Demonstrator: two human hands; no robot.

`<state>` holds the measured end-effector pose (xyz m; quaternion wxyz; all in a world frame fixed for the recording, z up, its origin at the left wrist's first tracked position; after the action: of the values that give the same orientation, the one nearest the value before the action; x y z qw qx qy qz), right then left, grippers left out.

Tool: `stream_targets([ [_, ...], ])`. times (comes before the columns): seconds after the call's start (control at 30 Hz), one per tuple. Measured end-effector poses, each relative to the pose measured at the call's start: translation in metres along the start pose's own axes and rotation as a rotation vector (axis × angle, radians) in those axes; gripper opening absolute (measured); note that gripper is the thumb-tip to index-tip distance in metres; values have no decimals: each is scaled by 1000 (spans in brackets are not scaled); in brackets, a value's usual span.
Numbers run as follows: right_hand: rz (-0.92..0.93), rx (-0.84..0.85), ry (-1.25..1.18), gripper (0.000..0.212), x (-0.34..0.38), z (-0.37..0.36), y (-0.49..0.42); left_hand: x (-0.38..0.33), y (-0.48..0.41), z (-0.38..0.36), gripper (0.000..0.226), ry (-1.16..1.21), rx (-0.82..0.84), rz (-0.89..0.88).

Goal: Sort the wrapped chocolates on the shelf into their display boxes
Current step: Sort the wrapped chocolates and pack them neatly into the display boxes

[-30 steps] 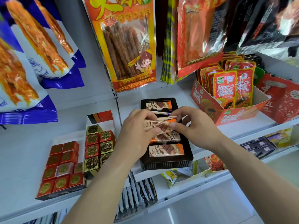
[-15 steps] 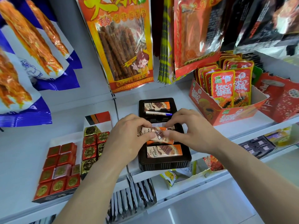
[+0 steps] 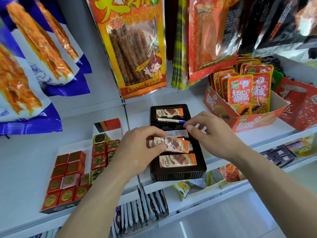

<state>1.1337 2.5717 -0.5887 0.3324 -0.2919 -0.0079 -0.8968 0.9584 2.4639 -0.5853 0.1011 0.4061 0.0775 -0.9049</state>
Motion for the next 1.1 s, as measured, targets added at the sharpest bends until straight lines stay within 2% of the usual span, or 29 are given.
stream_targets([
  [0.13,18,74,-80,19,6,-7,7,2,0,-4,24,-32,11,38],
  [0.27,55,90,81,30,11,-15,15,-7,-7,2,18,-55,-54,-18],
  [0.33,64,59,133,33,12,-16,17,-11,-18,4,13,-139,-74,-51],
  [0.5,78,35,188,35,11,-13,21,-7,-51,-12,16,-298,91,14],
  [0.73,106,39,220,36,12,-12,23,0,-50,-18,20,-286,103,-23],
  [0.83,117,64,239,36,12,-12,23,1,-47,-19,23,-356,106,-26],
  [1.1,137,67,242,34,15,-11,25,-1,-50,-27,32,-437,232,1],
])
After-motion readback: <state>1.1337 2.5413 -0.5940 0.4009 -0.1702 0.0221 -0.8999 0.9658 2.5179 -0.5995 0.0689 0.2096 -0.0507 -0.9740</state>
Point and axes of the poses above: each hand's wrist, its own y-axis away from the middle knuckle, its own z-axis out of the back of the hand, x = y × z, the point moved 7 cm from there along -y, towards the middle knuckle, and after that the axes turned 8 degrees about y, right-handed, at the moved point
